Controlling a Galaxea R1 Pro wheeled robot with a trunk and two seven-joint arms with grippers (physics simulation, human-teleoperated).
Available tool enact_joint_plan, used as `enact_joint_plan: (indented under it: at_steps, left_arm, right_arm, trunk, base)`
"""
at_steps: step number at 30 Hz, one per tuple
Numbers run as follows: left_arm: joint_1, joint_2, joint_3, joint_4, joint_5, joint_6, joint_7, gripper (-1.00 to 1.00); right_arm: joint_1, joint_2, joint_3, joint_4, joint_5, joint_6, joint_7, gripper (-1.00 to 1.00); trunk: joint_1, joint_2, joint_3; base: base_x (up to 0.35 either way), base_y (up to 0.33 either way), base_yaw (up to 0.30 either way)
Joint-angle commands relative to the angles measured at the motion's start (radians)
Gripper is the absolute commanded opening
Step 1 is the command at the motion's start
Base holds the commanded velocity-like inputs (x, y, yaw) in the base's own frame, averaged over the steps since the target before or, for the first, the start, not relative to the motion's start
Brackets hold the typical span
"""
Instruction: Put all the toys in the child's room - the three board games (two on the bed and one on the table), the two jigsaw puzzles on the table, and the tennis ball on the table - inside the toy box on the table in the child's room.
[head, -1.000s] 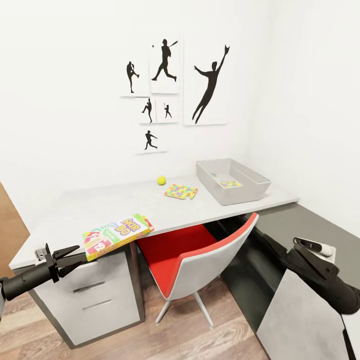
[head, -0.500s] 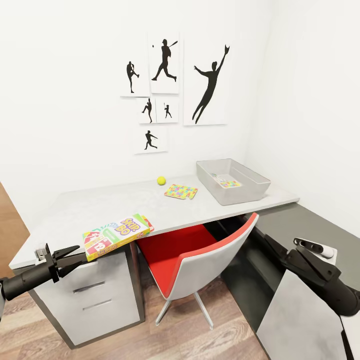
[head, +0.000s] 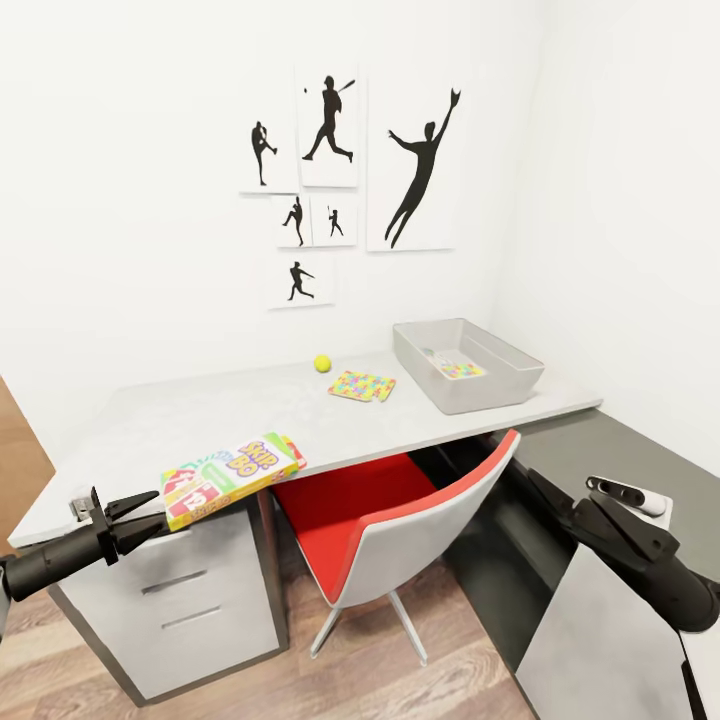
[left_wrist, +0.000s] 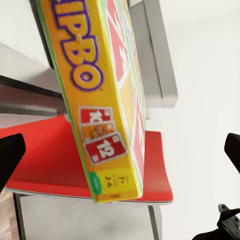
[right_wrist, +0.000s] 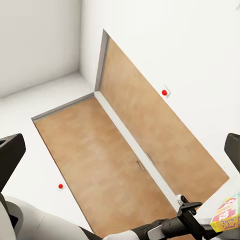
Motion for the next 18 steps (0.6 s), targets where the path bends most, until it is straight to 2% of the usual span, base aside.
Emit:
enact_joint_plan:
  at_steps: [1,11,18]
  left_arm:
    - [-0.001,-0.001,0.004,-0.001,-0.011,0.01,-0.008,1.0]
    - [-0.001,-0.001,0.004,-0.001,-0.011,0.01,-0.008,1.0]
    - [-0.001,-0.001,0.004,-0.001,-0.012,0.01,-0.008,1.0]
  right_arm:
    - [-0.001,0.0,0.0,0.0,-0.003,0.008,0.001,1.0]
    - [0.0,0.0,0.0,0.0,-0.003,0.001,0.0,1.0]
    - [0.0,0.0,0.001,0.0,-0.003,-0.021,0.0,1.0]
  trunk:
    - [0.0,0.0,-0.001]
    - [0.0,0.0,-0.001]
    - [0.0,0.0,-0.001]
  base:
    - [0.051,0.0,0.0]
    - [0.01,-0.008,0.0]
    - [0.0,-0.171,0.0]
